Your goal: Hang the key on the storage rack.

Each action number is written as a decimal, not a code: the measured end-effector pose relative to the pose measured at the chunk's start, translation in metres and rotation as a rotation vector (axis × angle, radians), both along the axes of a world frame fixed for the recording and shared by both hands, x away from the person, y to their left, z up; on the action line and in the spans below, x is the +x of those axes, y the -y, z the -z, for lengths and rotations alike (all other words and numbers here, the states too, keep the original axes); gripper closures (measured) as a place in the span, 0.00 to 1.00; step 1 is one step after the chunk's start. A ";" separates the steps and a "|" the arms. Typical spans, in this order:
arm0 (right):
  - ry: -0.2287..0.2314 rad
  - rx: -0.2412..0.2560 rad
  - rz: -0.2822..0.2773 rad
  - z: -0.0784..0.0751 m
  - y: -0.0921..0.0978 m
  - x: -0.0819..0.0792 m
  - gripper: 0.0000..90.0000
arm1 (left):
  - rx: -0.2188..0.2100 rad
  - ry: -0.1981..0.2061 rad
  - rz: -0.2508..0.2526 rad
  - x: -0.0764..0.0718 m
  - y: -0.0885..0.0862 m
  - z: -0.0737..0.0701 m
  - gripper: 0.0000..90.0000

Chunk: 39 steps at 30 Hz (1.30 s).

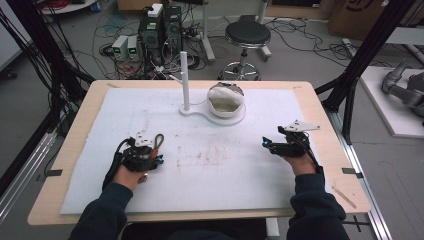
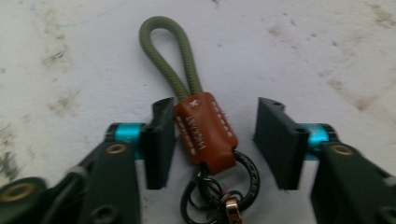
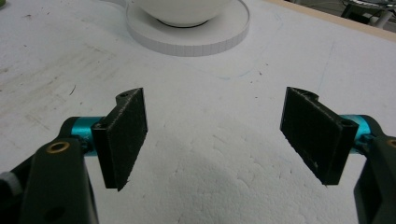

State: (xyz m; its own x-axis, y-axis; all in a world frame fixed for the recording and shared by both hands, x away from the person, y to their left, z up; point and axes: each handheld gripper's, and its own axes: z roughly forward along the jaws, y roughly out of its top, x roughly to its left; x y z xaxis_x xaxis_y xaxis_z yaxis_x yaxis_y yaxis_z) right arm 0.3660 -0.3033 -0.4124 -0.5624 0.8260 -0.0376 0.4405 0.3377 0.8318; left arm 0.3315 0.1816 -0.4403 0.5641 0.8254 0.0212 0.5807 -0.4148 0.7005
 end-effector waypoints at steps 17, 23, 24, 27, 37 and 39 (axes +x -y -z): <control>0.003 0.018 0.014 -0.001 0.005 0.000 0.26 | -0.318 0.060 -0.062 0.006 -0.021 -0.014 0.79; 0.005 0.022 0.020 -0.001 0.005 -0.002 0.26 | -0.448 0.150 -0.079 0.003 -0.036 -0.029 0.79; 0.006 0.020 0.019 -0.002 0.005 -0.002 0.26 | -0.486 0.184 -0.069 0.002 -0.039 -0.035 0.79; 0.008 0.021 0.020 -0.002 0.006 -0.002 0.26 | -0.521 0.212 -0.062 0.000 -0.041 -0.041 0.79; 0.010 0.042 0.026 -0.003 0.008 -0.003 0.27 | -0.598 0.340 -0.021 0.014 -0.033 -0.081 0.80; 0.012 0.041 0.024 -0.003 0.008 -0.003 0.27 | -0.577 0.362 -0.006 0.019 -0.028 -0.092 0.80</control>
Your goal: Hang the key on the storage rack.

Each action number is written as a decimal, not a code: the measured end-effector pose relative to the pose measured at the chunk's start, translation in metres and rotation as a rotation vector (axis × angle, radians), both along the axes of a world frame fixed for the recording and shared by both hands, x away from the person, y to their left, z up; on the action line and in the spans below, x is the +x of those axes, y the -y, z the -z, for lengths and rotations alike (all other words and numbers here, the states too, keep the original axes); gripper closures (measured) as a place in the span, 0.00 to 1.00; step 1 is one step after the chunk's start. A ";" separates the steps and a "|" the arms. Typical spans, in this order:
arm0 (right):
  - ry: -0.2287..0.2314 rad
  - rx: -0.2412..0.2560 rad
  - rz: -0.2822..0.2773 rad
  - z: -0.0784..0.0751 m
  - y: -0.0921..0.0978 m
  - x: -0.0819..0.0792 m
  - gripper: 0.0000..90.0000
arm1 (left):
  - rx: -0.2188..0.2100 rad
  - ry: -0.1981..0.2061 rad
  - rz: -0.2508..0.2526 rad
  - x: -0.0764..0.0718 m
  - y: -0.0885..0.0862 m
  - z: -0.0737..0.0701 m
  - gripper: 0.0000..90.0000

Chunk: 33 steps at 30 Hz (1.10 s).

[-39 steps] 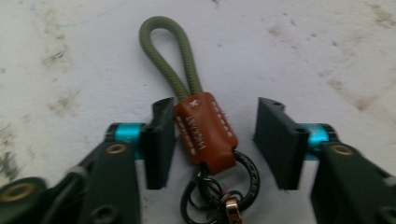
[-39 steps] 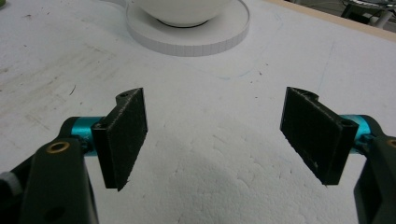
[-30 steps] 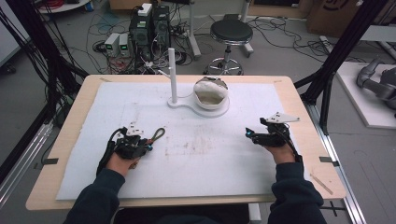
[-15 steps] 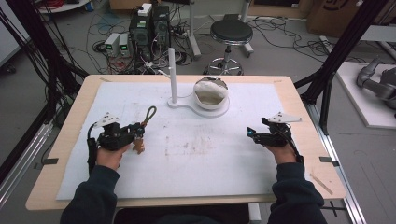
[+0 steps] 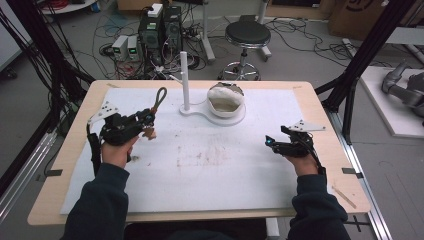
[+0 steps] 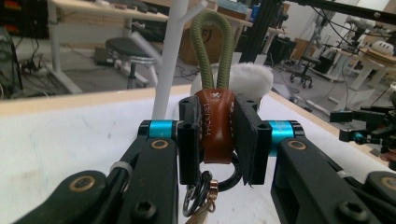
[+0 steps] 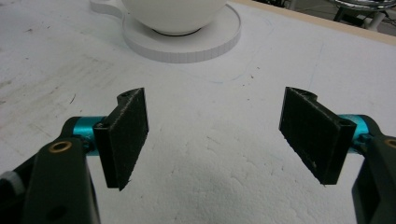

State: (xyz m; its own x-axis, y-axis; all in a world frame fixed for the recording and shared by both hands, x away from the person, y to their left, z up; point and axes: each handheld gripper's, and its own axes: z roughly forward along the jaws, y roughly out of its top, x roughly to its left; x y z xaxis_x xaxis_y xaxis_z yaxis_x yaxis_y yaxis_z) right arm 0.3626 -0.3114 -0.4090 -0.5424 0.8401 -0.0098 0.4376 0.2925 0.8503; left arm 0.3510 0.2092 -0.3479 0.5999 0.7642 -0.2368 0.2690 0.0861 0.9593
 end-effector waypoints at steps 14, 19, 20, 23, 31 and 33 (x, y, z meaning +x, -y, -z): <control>0.002 0.010 0.006 0.000 0.001 0.000 0.27 | 0.137 0.000 -0.018 0.044 0.040 -0.035 0.80; 0.003 0.010 0.003 0.000 0.002 0.000 0.27 | 0.177 -0.026 -0.048 0.054 0.046 -0.030 0.80; 0.002 0.009 0.003 0.001 0.002 0.000 0.27 | 0.190 -0.035 -0.057 0.057 0.049 -0.028 0.80; 0.000 0.009 0.003 0.001 0.001 0.000 0.27 | 0.199 -0.038 -0.065 0.059 0.051 -0.027 0.80; -0.002 0.012 0.001 0.001 0.001 0.000 0.27 | 0.232 -0.065 -0.092 0.073 0.063 -0.025 0.80; -0.002 0.011 -0.002 0.001 0.001 0.000 0.27 | 0.236 -0.075 -0.098 0.076 0.065 -0.021 0.80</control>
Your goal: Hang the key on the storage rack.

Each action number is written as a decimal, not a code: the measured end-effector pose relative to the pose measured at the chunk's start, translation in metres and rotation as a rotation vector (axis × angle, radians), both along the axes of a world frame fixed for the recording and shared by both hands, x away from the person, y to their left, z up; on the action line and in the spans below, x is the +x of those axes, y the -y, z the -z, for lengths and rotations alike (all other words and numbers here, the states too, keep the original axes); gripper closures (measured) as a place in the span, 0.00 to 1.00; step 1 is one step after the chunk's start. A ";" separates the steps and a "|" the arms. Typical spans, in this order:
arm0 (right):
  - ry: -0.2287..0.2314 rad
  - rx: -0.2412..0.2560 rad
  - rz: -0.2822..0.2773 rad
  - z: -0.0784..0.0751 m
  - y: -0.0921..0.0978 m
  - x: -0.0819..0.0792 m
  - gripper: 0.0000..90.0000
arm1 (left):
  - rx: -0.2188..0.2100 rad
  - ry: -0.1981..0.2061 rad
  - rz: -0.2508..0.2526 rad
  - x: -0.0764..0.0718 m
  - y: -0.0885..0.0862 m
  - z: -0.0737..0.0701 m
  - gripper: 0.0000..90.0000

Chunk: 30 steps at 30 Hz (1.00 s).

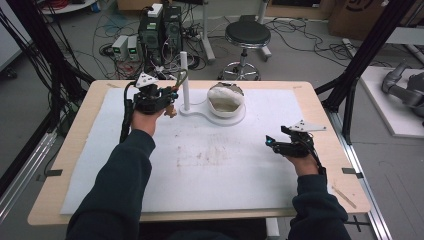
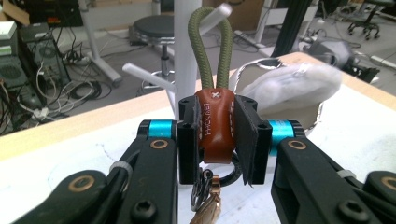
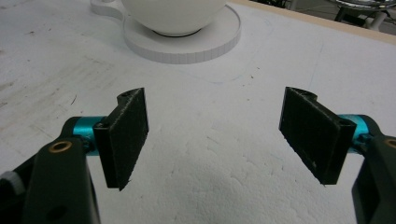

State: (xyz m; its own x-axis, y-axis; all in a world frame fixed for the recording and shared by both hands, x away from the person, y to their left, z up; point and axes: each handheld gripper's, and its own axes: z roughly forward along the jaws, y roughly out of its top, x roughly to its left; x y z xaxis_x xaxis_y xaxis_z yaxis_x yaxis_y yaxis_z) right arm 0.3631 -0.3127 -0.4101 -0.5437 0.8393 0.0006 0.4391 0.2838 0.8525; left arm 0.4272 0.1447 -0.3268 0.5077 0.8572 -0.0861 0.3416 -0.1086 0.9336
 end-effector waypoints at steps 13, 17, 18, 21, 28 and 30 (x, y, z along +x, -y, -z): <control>-0.007 -0.003 -0.005 0.001 0.000 0.001 0.27 | 0.018 -0.041 -0.028 0.015 0.007 0.018 0.76; -0.007 0.000 -0.005 0.001 0.000 0.000 0.27 | 0.013 -0.050 -0.027 0.015 0.006 0.020 0.74; -0.004 -0.004 -0.008 0.001 0.001 0.000 0.27 | 0.008 -0.046 -0.033 0.015 0.004 0.020 0.70; -0.004 -0.004 -0.007 0.001 0.001 -0.001 0.27 | -0.004 -0.043 -0.031 0.014 0.001 0.021 0.65; -0.001 0.002 -0.005 0.001 0.001 -0.001 0.27 | -0.076 -0.022 -0.010 0.010 -0.013 0.025 0.51; 0.003 -0.003 -0.011 0.001 0.001 -0.001 0.27 | -0.099 -0.033 0.004 0.008 -0.018 0.029 0.40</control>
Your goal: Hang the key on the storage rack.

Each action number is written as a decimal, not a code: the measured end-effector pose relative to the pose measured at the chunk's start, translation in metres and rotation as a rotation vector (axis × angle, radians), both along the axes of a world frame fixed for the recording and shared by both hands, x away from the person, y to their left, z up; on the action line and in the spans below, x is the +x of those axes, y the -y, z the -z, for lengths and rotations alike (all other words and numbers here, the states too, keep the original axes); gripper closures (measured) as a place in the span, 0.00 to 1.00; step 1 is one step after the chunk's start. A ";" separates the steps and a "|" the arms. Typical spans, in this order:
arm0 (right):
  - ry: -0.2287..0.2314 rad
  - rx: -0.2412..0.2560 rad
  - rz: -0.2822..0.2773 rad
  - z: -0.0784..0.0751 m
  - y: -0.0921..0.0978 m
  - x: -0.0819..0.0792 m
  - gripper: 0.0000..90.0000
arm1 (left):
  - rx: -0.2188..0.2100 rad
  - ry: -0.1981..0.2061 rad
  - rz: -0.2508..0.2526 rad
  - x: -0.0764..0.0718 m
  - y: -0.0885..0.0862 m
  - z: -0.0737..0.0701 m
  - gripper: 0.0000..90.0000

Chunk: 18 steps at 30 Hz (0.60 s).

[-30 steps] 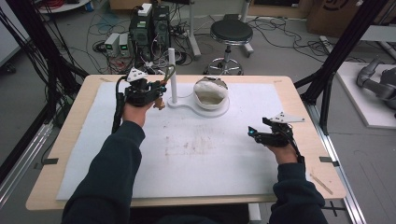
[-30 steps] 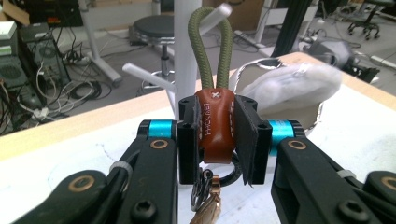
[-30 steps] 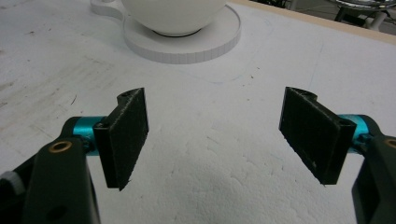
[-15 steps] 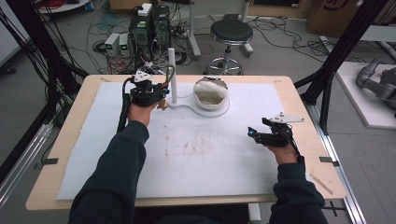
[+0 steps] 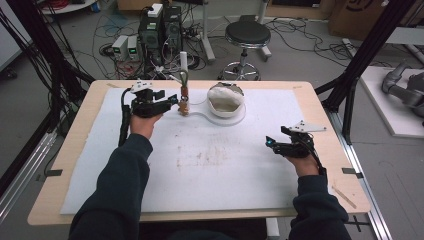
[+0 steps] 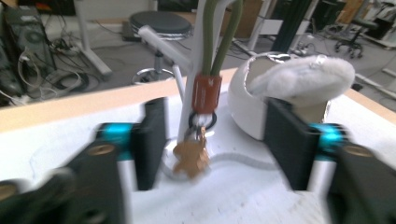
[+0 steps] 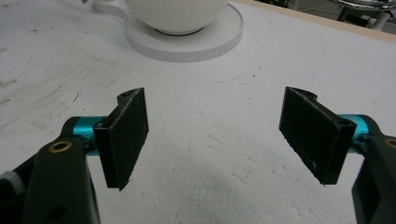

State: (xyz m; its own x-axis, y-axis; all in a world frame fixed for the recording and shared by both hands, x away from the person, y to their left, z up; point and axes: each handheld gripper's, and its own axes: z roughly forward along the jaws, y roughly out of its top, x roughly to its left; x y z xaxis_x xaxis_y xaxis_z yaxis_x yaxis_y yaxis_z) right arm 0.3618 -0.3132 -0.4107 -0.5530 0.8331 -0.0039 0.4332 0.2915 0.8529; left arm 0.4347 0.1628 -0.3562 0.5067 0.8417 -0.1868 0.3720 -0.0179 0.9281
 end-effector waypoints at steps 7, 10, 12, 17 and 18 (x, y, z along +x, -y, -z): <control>0.010 -0.005 -0.019 0.000 -0.003 0.000 0.27 | -0.077 0.029 0.010 -0.015 -0.027 0.012 0.21; 0.009 -0.003 -0.026 0.000 -0.003 0.000 0.27 | -0.062 0.069 0.032 -0.026 -0.037 0.014 0.21; 0.007 0.000 -0.037 0.001 -0.005 0.000 0.25 | -0.066 0.117 0.049 -0.036 -0.043 0.016 0.21; 0.012 0.001 -0.056 0.002 -0.006 0.000 0.24 | -0.064 0.146 0.079 -0.059 -0.054 0.025 0.21; 0.011 0.002 -0.061 0.002 -0.007 0.001 0.24 | -0.060 0.146 0.063 -0.064 -0.055 0.027 0.20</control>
State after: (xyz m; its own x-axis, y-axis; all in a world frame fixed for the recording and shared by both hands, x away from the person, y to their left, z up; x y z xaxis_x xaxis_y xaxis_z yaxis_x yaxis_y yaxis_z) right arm 0.3624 -0.3063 -0.4129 -0.6030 0.7977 -0.0088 0.4054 0.3160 0.8578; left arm 0.3712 0.2180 -0.3830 0.5835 0.7968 -0.1567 0.2330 0.0206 0.9723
